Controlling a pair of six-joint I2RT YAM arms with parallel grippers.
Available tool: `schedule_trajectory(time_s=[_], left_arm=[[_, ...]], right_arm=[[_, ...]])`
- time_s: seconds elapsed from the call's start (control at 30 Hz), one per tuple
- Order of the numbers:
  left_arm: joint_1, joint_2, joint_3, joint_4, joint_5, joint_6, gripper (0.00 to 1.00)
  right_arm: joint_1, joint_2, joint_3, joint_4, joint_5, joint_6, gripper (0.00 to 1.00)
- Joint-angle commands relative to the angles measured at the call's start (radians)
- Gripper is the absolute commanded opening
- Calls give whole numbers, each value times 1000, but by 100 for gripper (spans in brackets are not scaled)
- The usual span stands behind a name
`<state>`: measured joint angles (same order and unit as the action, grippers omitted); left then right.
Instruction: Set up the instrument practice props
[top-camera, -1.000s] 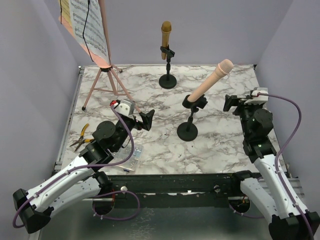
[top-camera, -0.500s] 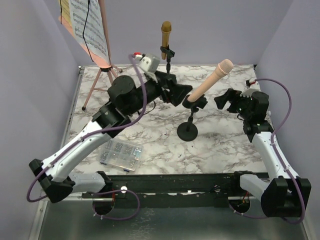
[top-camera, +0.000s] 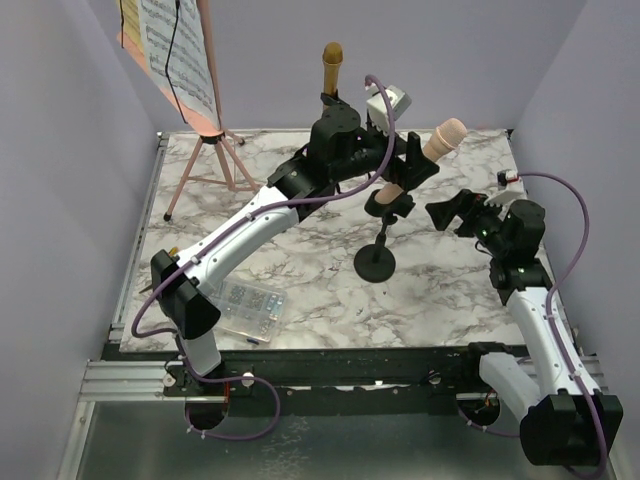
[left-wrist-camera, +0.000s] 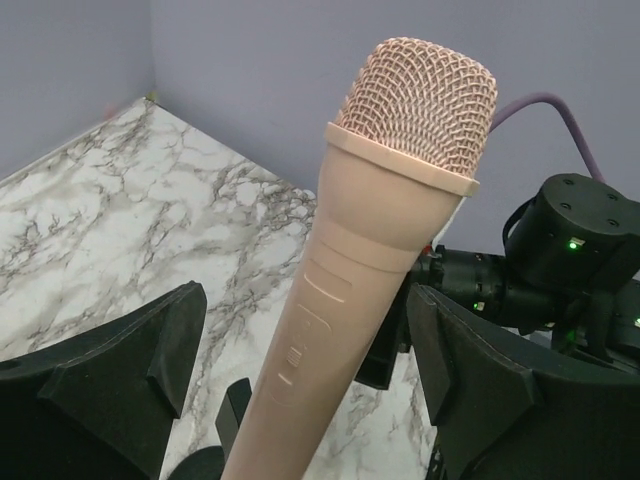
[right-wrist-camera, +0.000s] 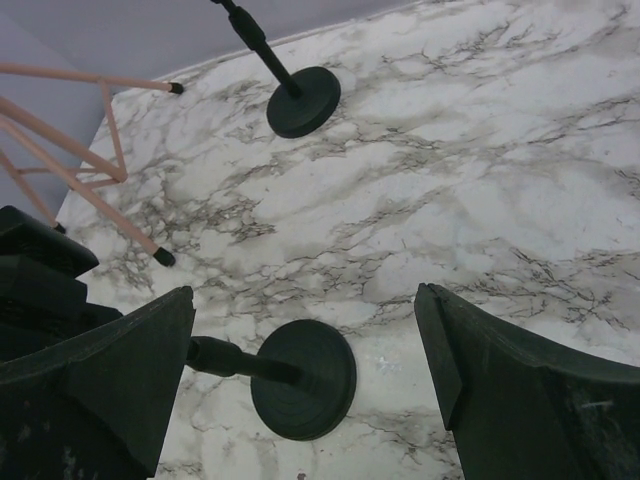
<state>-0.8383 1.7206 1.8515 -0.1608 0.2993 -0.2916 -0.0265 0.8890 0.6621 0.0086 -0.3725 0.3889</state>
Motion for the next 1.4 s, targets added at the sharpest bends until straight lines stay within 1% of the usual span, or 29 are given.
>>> schedule_trajectory(time_s=[0.0, 0.1, 0.2, 0.27, 0.33, 0.4, 0.47, 0.5, 0.6, 0.67, 0.73, 0.77, 0.8, 0.9, 0.97, 1.03, 1.07, 1.17, 1.2, 1.3, 1.37], left_arm=[[-2, 41, 79, -6, 54, 55, 87], [-1, 57, 88, -7, 66, 60, 84], [-1, 67, 93, -5, 67, 72, 77], [-1, 69, 96, -3, 67, 85, 71], [-1, 70, 92, -1, 69, 103, 65], [-1, 62, 81, 3, 83, 128, 60], [-1, 45, 54, 25, 90, 149, 51], [-2, 35, 42, 40, 90, 153, 48], [-2, 9, -2, 79, 97, 161, 40], [-2, -10, -29, 108, 111, 165, 33], [-1, -26, -61, 150, 121, 160, 24], [-1, -35, -77, 158, 129, 160, 18], [-2, -46, -96, 195, 137, 160, 15], [-1, -78, -148, 236, 156, 178, 8], [-2, -100, -180, 264, 167, 198, 1], [-1, -119, -206, 285, 194, 228, 0], [-1, -126, -217, 292, 213, 247, 0], [5, -146, -247, 315, 283, 319, 0], [11, -148, -255, 326, 319, 329, 0], [39, -136, -251, 344, 421, 322, 0], [59, -125, -240, 349, 483, 304, 0]], right_arm=[[-3, -19, -20, 19, -111, -37, 100], [-3, -24, -29, 13, -145, -54, 100], [-3, -43, -53, 29, -160, -74, 100], [-3, -67, -88, 83, -190, -88, 100], [-3, -103, -144, 192, -238, -83, 100], [-3, -141, -236, 393, -312, -52, 100], [-3, -169, -327, 614, -386, -18, 100], [-3, -186, -366, 691, -416, -17, 100], [-3, -211, -434, 881, -438, -9, 100], [-3, -165, -445, 967, -412, 32, 100], [-3, -87, -405, 1011, -404, 97, 100], [-3, -51, -382, 1027, -432, 101, 100], [-3, -15, -359, 1045, -458, 106, 100], [-3, 76, -301, 1137, -521, 183, 100], [-3, 118, -276, 1220, -617, 154, 100], [-3, 148, -274, 1330, -658, 163, 100], [-3, 161, -264, 1357, -677, 167, 100], [-3, 219, -197, 1353, -836, 128, 100], [-3, 245, -182, 1359, -867, 125, 100], [-3, 308, -153, 1441, -958, 133, 100], [-3, 343, -147, 1537, -981, 146, 100]])
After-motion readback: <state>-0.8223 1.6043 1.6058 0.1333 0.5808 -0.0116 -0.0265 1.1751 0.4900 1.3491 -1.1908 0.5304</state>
